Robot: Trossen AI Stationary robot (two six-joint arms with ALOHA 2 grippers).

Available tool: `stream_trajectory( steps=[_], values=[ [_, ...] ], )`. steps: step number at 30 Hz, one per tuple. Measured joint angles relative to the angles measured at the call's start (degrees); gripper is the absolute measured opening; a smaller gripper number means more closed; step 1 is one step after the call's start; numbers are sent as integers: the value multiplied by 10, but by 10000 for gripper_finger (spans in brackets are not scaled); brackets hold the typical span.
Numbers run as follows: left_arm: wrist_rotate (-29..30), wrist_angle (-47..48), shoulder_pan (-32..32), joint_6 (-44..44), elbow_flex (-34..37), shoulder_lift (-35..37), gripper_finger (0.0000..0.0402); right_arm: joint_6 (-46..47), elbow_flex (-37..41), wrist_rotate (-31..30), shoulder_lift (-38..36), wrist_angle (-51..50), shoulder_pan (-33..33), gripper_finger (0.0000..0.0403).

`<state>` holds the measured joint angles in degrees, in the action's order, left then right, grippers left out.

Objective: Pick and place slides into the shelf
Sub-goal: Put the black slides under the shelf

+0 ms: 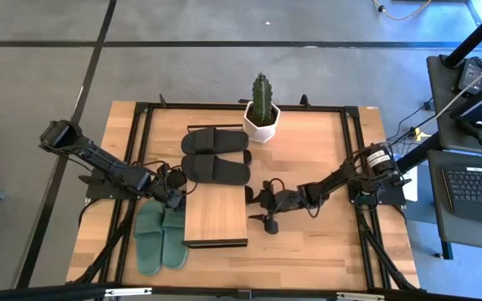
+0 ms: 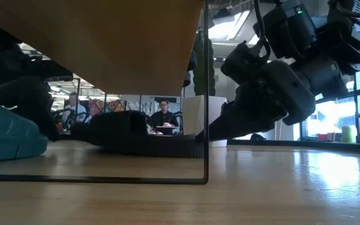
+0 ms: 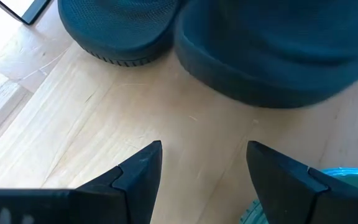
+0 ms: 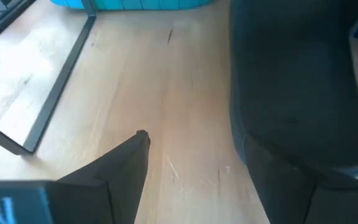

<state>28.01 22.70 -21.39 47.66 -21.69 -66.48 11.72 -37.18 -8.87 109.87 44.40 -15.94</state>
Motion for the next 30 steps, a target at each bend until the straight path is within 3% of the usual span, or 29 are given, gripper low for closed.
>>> stream_trajectory(
  steps=[30],
  values=[
    [81,-8,0,2,0,0,225,-32,-5,-4,7,1,41,259]
  ],
)
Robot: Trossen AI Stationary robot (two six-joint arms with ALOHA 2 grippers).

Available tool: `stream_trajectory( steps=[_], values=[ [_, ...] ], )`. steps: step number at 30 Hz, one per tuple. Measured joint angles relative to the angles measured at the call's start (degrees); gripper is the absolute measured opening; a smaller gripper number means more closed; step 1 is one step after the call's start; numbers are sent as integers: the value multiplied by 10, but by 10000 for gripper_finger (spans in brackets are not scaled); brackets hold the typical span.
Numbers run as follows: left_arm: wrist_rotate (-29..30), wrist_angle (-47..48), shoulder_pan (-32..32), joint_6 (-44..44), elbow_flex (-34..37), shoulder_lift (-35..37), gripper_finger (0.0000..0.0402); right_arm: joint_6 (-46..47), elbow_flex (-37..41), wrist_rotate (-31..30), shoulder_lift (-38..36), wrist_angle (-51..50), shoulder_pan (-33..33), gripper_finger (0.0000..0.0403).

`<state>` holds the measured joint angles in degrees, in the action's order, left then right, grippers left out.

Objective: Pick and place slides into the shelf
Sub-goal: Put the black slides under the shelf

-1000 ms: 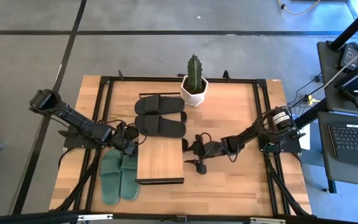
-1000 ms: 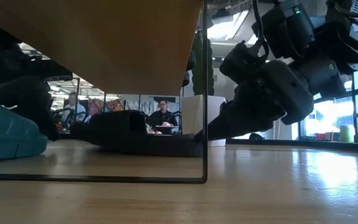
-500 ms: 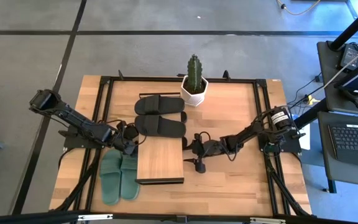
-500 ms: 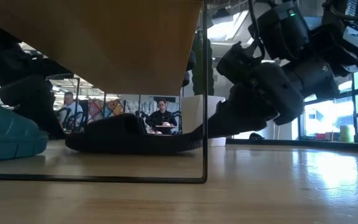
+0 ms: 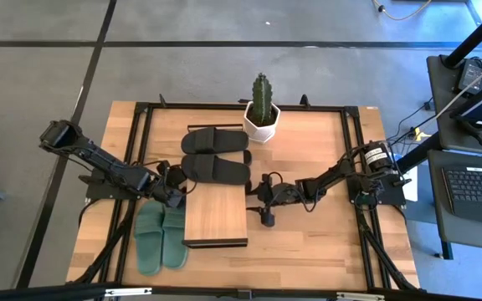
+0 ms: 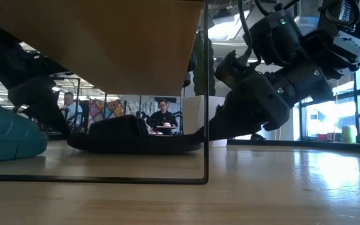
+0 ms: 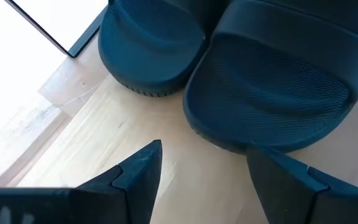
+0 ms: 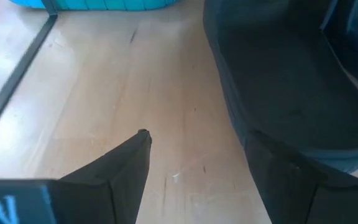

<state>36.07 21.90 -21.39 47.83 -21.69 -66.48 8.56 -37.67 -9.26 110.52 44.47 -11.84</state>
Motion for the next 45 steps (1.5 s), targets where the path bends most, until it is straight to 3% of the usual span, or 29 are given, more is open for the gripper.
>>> stream_trajectory(
  steps=[15,22,28,45],
  values=[
    [5,-21,1,-4,0,0,225,1,0,-5,0,-15,0,259],
    [-55,2,1,-1,0,0,225,2,0,-5,0,-15,0,259],
    [-65,31,1,16,0,6,225,2,0,-5,-2,-17,0,259],
    [-94,185,-39,59,0,160,225,-8,1,-5,-27,-42,-2,259]
  ],
)
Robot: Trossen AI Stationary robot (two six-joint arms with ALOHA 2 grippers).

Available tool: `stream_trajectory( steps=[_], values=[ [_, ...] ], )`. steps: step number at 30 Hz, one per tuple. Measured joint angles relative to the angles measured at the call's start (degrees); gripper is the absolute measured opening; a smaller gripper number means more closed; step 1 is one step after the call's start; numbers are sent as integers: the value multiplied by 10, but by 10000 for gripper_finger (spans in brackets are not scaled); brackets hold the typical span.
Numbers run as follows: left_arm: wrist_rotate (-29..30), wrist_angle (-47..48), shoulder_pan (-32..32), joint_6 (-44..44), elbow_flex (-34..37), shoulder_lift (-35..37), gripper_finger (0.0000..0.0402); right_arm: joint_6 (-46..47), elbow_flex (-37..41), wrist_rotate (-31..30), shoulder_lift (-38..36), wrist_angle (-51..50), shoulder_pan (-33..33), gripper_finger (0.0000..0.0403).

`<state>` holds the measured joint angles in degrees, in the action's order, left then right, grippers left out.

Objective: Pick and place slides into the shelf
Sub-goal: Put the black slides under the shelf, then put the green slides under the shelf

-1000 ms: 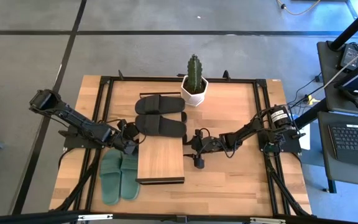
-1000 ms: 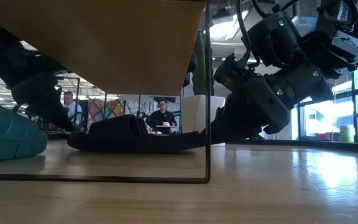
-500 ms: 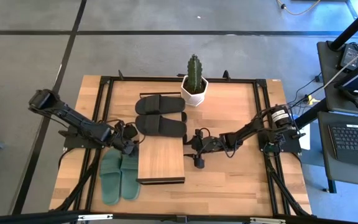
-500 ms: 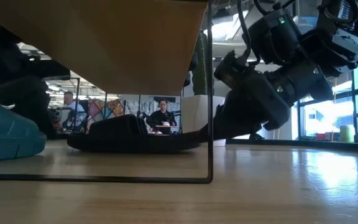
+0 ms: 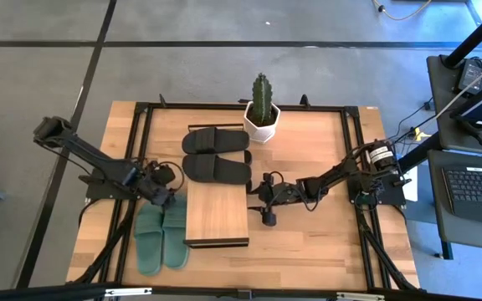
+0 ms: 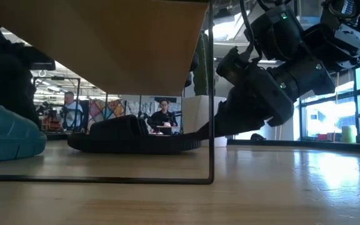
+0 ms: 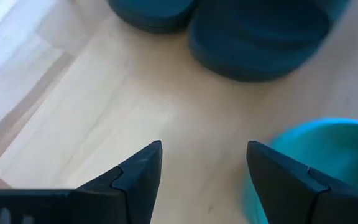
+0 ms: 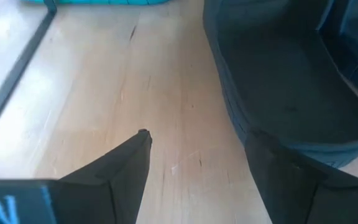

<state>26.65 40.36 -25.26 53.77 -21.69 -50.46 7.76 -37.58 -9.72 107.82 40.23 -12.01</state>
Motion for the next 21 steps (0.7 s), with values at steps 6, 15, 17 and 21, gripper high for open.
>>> stream_trajectory(
  steps=[6,15,17,21],
  values=[
    [-32,9,-17,1,0,59,225,10,12,-8,-41,-65,0,259],
    [-86,17,-44,-23,-39,134,225,41,66,-14,-180,-167,0,259],
    [-110,16,-53,-54,-60,138,225,46,77,-20,-208,-195,1,259],
    [-163,16,-71,-99,-101,137,225,55,97,-69,-236,-199,1,259]
  ],
)
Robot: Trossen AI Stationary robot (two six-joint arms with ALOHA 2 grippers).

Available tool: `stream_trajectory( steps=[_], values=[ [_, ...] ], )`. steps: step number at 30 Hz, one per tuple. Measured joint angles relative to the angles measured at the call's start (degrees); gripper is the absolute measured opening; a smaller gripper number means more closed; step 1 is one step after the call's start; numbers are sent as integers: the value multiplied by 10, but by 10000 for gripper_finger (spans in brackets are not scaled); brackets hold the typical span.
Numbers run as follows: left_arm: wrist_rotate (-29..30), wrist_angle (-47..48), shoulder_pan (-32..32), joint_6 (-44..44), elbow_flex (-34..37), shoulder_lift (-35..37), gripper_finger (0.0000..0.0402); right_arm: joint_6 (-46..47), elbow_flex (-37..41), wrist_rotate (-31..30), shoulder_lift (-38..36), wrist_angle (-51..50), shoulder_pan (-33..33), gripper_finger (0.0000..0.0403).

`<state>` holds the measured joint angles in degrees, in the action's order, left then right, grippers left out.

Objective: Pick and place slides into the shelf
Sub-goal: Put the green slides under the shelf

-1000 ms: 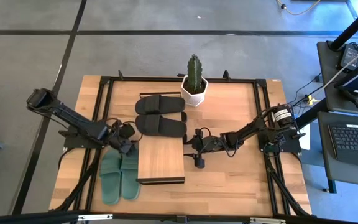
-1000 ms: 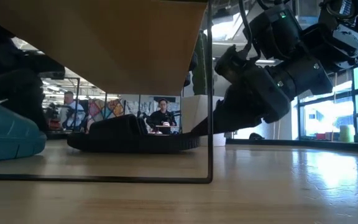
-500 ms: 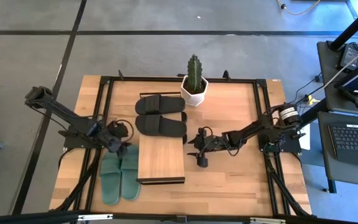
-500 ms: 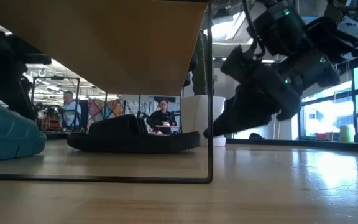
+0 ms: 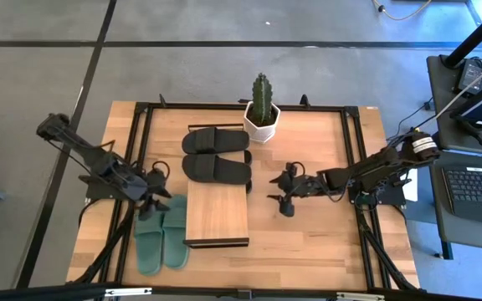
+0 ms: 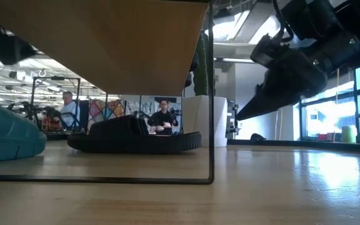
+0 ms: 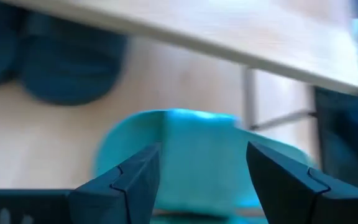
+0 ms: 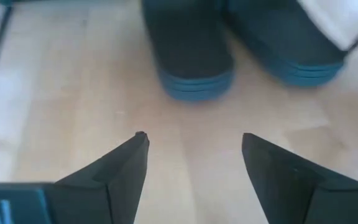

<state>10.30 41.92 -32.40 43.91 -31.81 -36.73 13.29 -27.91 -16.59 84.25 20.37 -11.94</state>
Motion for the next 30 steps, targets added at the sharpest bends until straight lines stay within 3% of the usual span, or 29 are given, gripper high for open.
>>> stream_trajectory(
  steps=[5,12,17,23,30],
  values=[
    [-57,1,-18,15,-39,0,225,-1,10,-40,-6,2,1,259],
    [-51,-47,-19,82,-69,0,225,-54,10,-101,-6,47,2,259],
    [-49,-57,-19,82,-69,0,225,-123,10,-101,-6,87,7,260],
    [-56,-4,-19,179,-68,0,225,-160,10,-101,-6,97,33,260],
    [-117,-28,-19,217,-24,0,225,-162,10,-101,-6,94,68,259]
  ],
)
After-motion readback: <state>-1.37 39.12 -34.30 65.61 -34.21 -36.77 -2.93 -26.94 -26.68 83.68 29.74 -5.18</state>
